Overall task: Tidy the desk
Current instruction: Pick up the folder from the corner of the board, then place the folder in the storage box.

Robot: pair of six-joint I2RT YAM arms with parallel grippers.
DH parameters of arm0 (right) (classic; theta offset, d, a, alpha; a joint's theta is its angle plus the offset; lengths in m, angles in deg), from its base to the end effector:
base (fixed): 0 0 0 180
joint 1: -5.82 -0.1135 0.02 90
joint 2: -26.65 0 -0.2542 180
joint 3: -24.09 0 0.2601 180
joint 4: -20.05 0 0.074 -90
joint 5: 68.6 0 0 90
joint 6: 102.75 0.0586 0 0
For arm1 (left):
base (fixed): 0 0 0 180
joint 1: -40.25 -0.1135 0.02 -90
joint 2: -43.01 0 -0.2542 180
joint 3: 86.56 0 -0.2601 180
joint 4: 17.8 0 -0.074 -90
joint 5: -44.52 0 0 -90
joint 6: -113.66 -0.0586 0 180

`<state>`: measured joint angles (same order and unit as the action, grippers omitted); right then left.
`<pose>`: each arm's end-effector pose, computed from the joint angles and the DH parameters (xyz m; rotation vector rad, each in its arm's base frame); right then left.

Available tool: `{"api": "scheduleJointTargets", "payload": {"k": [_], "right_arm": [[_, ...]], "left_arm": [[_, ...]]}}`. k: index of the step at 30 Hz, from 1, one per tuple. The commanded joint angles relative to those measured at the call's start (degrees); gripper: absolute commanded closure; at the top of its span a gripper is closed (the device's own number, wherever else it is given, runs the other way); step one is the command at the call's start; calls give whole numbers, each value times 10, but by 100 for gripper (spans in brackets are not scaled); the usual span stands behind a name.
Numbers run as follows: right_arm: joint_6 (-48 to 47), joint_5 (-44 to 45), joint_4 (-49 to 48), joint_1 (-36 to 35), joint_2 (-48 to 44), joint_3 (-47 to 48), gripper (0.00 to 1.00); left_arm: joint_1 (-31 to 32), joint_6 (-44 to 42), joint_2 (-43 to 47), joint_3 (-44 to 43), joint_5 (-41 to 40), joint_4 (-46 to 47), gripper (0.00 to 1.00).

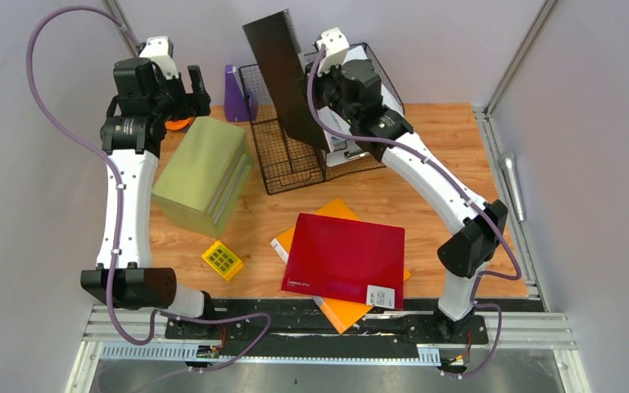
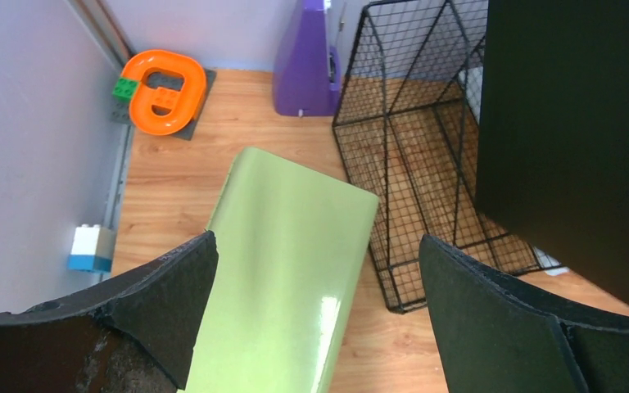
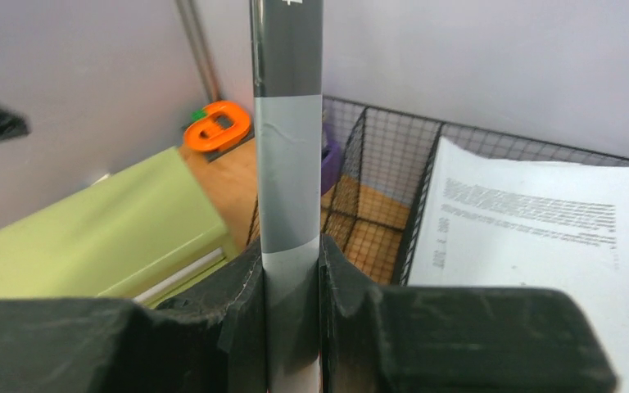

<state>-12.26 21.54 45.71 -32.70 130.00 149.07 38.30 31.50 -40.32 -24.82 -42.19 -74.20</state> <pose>0.3543 0.2819 0.4474 -0.5412 1.5762 0.5167 0.3270 0.0078 0.4664 -0.1282 1.9427 -0.1240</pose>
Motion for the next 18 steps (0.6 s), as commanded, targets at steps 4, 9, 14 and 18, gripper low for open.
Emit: {"api": "scheduleJointTargets", "payload": {"k": [4, 9, 14, 18], "right_arm": [[3, 123, -144, 5, 20, 79, 100], [5, 142, -174, 4, 35, 62, 100], [-2, 188, -235, -8, 63, 42, 100], [-54, 225, -314, -20, 97, 34, 100]], "left_arm": [[-1, 12, 61, 60, 89, 106, 0], [0, 10, 72, 87, 129, 115, 0], [0, 3, 97, 127, 141, 149, 0], [0, -2, 110, 156, 141, 170, 0]]}}
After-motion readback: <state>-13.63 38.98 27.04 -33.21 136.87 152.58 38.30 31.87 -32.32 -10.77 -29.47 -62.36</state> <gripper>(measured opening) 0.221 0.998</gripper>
